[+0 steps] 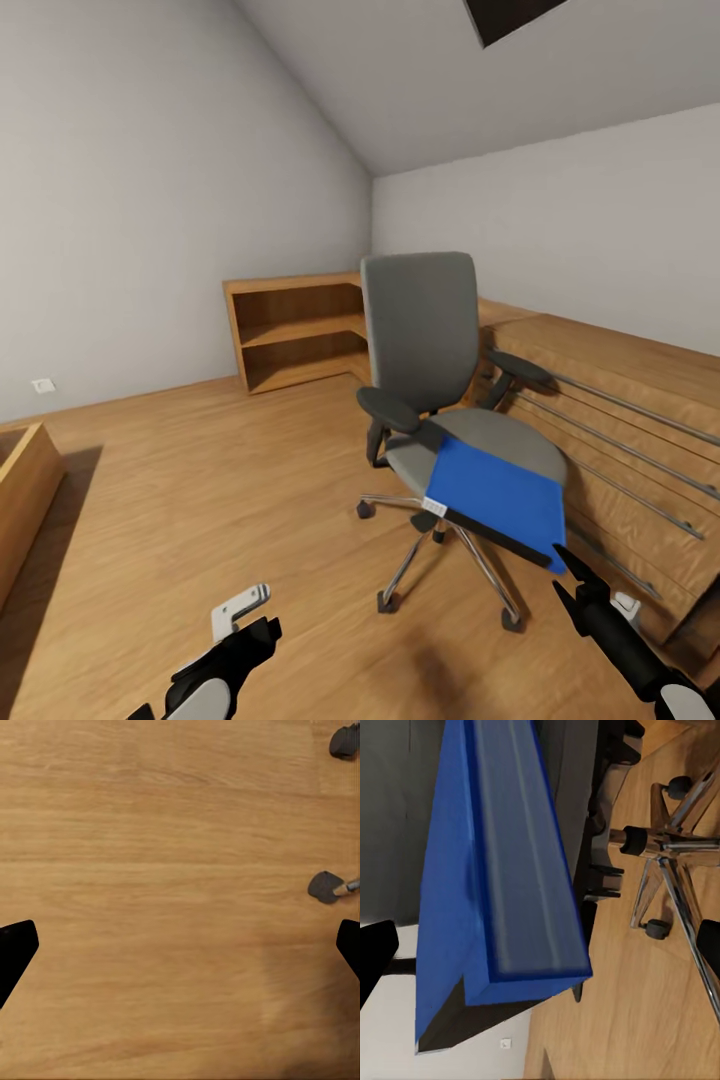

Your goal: In the bedroom, organize the workspace by keeping the computer under the desk, ensuring the monitor is on the desk, placing the keyboard on the desk next to the monitor, placing the mouse on the desk next to the keyboard, moving the folder from the swivel chair onto the desk next to the mouse, stacking the notebook on top of the folder with the pen on top of the notebook, and positioning the swivel chair next to the desk.

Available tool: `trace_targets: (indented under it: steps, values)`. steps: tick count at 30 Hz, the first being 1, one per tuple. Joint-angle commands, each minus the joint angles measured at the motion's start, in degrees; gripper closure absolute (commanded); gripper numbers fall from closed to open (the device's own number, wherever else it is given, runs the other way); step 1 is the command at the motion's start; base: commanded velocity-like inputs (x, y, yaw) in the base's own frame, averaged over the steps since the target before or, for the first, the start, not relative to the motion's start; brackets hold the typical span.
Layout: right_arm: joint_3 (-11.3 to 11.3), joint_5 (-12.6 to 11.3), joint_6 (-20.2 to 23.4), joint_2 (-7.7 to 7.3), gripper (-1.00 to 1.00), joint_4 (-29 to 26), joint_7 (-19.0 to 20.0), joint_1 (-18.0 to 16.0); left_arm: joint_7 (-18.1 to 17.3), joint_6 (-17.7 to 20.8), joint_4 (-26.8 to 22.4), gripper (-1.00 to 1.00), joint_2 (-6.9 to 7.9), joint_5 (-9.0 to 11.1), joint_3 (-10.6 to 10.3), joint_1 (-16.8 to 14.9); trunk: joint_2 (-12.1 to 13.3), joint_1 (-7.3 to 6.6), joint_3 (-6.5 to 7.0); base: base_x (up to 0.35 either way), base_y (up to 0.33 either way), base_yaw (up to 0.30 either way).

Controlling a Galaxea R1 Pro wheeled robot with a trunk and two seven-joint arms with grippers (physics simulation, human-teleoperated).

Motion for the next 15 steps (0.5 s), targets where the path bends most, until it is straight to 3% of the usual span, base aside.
trace_targets:
  steps: [1, 15]
  values:
    - [-0.1, -0.4, 0.5, 0.01, -1.00, 0.0, 0.0, 0.0, 0.3, 0.5, -0.1, -1.00, 0.04, 0.0, -0.4, -0.1, 0.0, 0.01, -0.06, 0.118, 0.001, 0.000]
    - [-0.1, -0.4, 0.4, 0.01, -1.00, 0.0, 0.0, 0.0, 0.3, 0.5, 0.0, -1.00, 0.07, 0.0, -1.1, -0.1, 0.0, 0.01, -0.06, 0.037, 0.012, 0.000]
